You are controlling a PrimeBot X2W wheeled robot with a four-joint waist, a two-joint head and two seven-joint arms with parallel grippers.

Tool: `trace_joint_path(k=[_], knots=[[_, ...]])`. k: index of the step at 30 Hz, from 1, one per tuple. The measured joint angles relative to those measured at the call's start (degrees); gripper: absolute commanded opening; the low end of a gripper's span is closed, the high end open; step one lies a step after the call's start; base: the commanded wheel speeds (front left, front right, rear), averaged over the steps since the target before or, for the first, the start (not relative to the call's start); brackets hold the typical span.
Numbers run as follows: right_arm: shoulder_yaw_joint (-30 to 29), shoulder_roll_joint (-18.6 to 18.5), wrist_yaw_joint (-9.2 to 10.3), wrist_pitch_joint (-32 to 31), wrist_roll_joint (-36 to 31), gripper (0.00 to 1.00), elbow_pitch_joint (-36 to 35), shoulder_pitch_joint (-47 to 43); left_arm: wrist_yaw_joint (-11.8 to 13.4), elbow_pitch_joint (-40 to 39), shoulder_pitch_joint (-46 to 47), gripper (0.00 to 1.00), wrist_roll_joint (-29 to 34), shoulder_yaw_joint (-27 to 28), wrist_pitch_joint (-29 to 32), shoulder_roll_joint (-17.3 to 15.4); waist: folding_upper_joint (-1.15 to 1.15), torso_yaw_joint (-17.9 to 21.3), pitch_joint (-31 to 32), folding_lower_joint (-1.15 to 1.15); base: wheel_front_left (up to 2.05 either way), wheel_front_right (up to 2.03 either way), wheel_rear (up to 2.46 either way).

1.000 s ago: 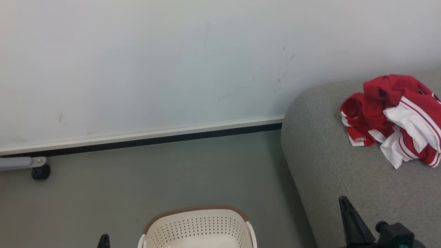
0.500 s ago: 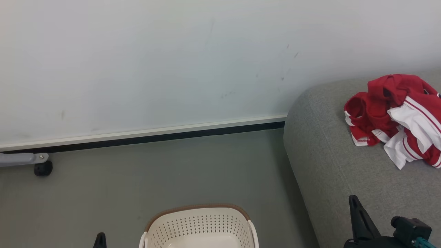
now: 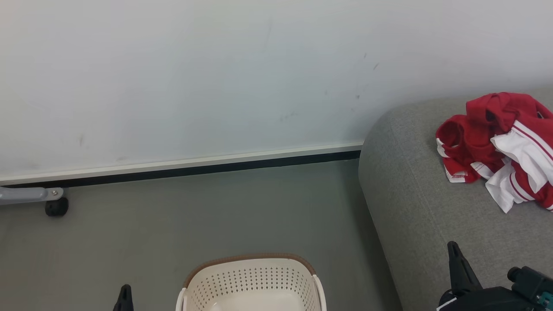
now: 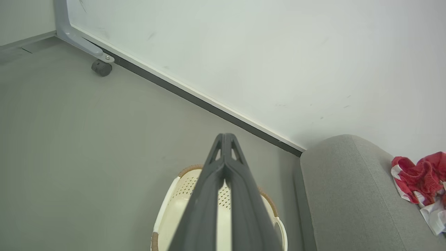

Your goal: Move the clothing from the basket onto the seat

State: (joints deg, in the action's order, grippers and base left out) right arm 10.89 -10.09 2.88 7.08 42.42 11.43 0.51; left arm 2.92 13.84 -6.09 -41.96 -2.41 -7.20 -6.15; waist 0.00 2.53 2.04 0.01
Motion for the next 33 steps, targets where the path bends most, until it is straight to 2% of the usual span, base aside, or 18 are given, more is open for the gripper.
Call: trace_joint_path(k=[33], knots=[[-9.1, 3.7, -4.76, -6.6, 24.1, 0.00, 2.8, 2.2, -5.0, 1.5, 5.0, 0.00, -24.0, 3.8, 6.7, 1.8, 0.00, -1.2, -1.1, 0.00, 0.00, 0.00, 0.00]])
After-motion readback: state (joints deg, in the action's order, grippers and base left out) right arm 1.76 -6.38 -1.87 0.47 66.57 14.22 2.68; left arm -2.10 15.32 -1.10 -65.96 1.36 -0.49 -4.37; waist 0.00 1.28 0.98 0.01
